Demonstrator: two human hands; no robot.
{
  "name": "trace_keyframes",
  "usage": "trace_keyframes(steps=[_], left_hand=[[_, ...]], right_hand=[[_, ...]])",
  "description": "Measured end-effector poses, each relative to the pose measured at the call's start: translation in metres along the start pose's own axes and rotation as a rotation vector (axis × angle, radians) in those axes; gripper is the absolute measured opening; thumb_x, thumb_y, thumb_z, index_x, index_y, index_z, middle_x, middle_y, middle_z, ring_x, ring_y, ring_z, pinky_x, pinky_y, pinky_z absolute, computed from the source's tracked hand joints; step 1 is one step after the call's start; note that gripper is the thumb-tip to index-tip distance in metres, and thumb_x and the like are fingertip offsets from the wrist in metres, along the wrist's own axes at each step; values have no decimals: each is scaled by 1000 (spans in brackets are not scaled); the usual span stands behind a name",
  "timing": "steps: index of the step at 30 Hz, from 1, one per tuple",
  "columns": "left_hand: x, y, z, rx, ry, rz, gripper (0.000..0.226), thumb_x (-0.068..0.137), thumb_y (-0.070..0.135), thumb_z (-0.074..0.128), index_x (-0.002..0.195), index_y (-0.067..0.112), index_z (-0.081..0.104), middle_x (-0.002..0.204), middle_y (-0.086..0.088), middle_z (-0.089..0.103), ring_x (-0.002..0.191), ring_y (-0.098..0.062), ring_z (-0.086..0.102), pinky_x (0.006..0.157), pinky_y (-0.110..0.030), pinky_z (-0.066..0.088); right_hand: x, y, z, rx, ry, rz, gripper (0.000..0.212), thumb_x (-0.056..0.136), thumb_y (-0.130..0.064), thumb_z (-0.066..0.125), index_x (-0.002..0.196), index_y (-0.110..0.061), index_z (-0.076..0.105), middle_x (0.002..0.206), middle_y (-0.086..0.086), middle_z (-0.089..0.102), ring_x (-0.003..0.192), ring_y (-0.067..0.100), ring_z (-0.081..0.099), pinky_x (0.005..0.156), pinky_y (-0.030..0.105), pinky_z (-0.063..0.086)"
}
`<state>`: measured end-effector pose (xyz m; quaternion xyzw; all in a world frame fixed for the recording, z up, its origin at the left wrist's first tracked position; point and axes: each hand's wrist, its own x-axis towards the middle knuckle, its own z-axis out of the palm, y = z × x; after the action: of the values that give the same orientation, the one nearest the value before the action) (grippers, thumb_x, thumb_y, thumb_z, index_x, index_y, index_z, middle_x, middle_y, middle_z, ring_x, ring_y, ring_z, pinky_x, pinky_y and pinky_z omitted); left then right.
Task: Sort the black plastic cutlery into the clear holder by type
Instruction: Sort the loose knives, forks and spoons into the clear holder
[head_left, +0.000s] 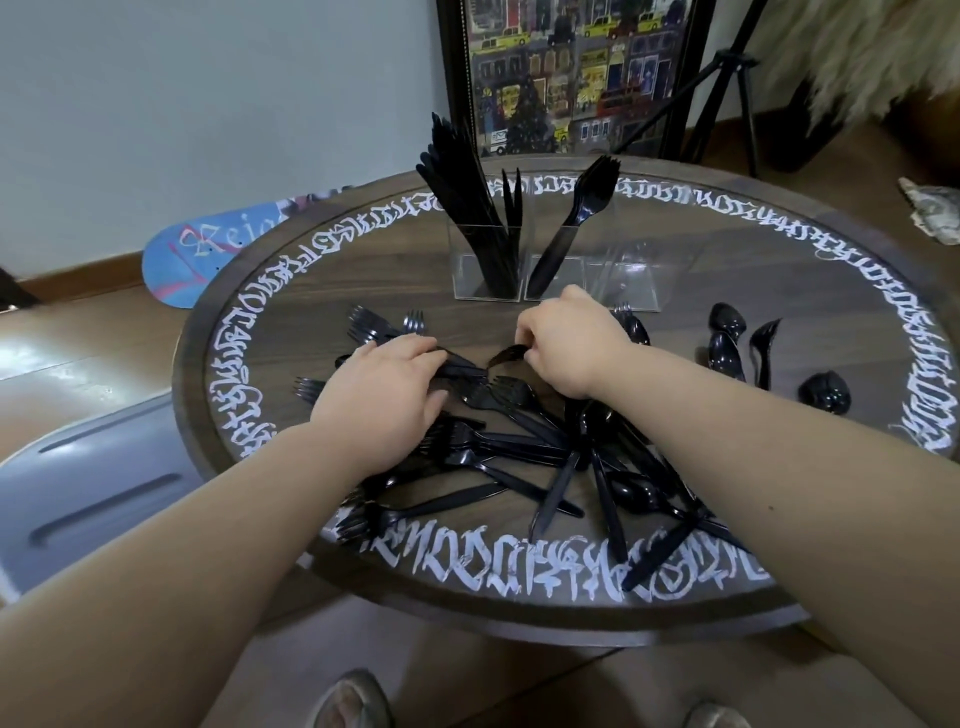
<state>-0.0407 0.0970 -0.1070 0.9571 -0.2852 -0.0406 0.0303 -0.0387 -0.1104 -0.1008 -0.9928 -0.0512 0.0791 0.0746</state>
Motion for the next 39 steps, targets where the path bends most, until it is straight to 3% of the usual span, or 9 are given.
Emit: trace_keyframes(steps=[3,7,11,15,22,26,30,34,39], left_hand=[[-6,-7,1,10,-5,-24,52,95,41,48,143,21,42,152,4,34,141,-15,28,116,-38,18],[-12,-16,1,-28,54,-83,51,93,40,54,139,18,48,148,1,40,140,-18,30,116,-41,24],[-19,-28,-1,-90,139,-193,47,92,36,58,135,17,53,144,1,45,135,-19,37,111,-34,29],[-22,-46,-4,-114,164,-301,44,91,36,57,132,20,54,138,0,49,125,-23,44,105,-35,34],[-21,-59,-5,-175,129,-395,48,90,45,56,130,19,55,130,-3,56,119,-25,51,100,-37,40],[-25,-60,-3,-171,93,-386,44,91,46,54,128,22,56,124,-2,59,115,-23,53,94,-36,42],[-26,-59,-1,-181,88,-363,44,93,42,52,131,19,54,128,-2,57,118,-24,51,96,-35,40],[-25,-53,0,-210,108,-331,42,94,38,53,131,19,54,128,-2,57,117,-23,52,96,-35,40],[-24,-46,0,-220,131,-293,38,95,38,51,128,22,57,128,1,56,117,-21,51,95,-33,39]], right_hand=[[-3,-5,-1,100,107,14,18,94,-26,49,109,-25,61,104,6,62,109,24,45,84,35,44],[-8,-17,-5,115,274,-50,20,97,-28,46,113,-19,55,88,8,62,91,28,55,77,40,47],[-4,-30,-6,272,318,-100,19,97,-23,47,112,-15,56,82,2,65,78,27,59,73,39,49],[12,-48,0,402,245,-43,22,98,-23,46,111,-12,61,85,1,62,87,25,59,77,33,46],[40,-82,7,210,22,-75,45,77,-51,69,100,-13,58,95,2,54,89,23,53,76,32,42],[45,-83,5,219,-76,-36,43,72,-43,76,100,-16,57,94,-1,59,94,23,58,79,31,44],[43,-73,1,300,-146,36,31,70,-36,79,87,-16,63,86,1,65,82,22,61,72,29,47],[36,-64,-1,410,-184,68,27,71,-30,81,72,-19,56,71,-5,57,68,13,52,57,23,40],[27,-52,0,579,-165,129,29,69,-24,82,70,-18,54,68,-5,53,63,12,48,56,24,38]])
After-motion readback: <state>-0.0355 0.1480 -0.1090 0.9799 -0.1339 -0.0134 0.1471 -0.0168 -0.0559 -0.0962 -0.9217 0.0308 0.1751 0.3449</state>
